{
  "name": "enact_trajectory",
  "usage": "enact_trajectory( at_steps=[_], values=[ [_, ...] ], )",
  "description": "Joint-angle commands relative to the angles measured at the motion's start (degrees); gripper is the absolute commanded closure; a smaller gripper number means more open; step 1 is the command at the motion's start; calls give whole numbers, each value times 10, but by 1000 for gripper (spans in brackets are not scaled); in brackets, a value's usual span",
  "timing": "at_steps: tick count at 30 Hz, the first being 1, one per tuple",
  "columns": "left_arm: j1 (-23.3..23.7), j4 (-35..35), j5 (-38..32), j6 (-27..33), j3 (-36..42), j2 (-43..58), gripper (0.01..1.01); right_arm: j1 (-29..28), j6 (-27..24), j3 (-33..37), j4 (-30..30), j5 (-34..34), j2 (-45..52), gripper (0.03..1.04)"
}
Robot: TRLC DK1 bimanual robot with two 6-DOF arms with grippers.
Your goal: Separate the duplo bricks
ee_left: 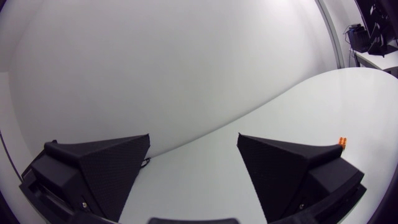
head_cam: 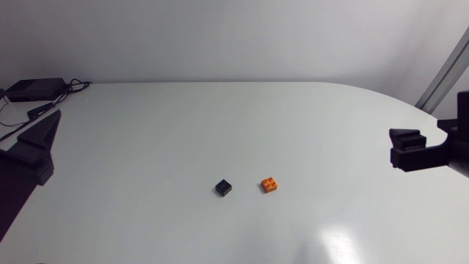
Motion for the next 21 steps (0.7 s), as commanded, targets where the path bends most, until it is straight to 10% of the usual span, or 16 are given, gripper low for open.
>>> enact_trajectory(
  at_steps=[1, 21],
  values=[
    [-1, -7, -5, 18, -28, -43, 46, 3, -10, -24, -6, 11, -28, 67],
    [4, -6, -5, 15, -147, -194, 46, 1, -118, -168, 119, 85, -231, 69]
  ],
)
